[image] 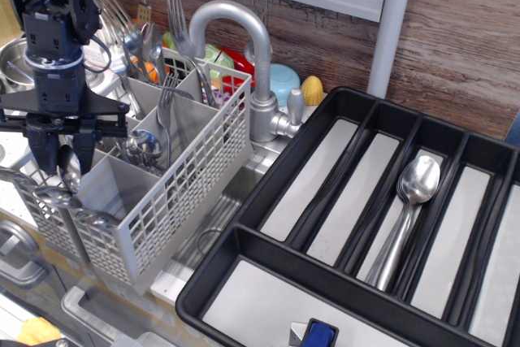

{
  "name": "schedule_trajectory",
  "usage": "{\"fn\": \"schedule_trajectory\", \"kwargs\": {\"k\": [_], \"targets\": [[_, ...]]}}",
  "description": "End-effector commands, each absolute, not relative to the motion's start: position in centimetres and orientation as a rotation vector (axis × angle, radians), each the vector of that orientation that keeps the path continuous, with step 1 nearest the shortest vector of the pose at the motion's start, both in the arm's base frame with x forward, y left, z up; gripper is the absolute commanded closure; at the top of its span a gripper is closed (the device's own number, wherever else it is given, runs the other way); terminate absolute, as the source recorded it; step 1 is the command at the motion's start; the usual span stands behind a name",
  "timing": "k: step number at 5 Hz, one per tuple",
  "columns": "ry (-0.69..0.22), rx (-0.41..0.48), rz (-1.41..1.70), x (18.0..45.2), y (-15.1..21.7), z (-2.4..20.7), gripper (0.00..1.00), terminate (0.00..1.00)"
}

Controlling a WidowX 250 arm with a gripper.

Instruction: Put big spoon from basket to tray

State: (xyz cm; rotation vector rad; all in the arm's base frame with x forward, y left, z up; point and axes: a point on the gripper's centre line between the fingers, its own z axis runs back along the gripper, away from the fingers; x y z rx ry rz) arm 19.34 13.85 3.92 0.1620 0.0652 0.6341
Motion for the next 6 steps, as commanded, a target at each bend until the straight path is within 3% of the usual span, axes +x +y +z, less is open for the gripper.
{"fn": "schedule_trajectory", "kwargs": {"k": [1, 3, 4, 5, 6], "targets": [[0.082, 0.239, 0.390, 19.5, 15.7, 7.2, 1.00, 0.00], [0.189, 0.350, 0.228, 20.2, 15.4, 14.5, 1.00, 0.00], [0.200, 0.458, 0.107, 20.7, 12.8, 17.9, 1.00, 0.00], [0.266, 0.578, -0.046, 22.4, 9.3, 21.6, 1.00, 0.00], [0.301, 0.595, -0.183, 23.8, 6.6, 24.1, 1.00, 0.00]]}}
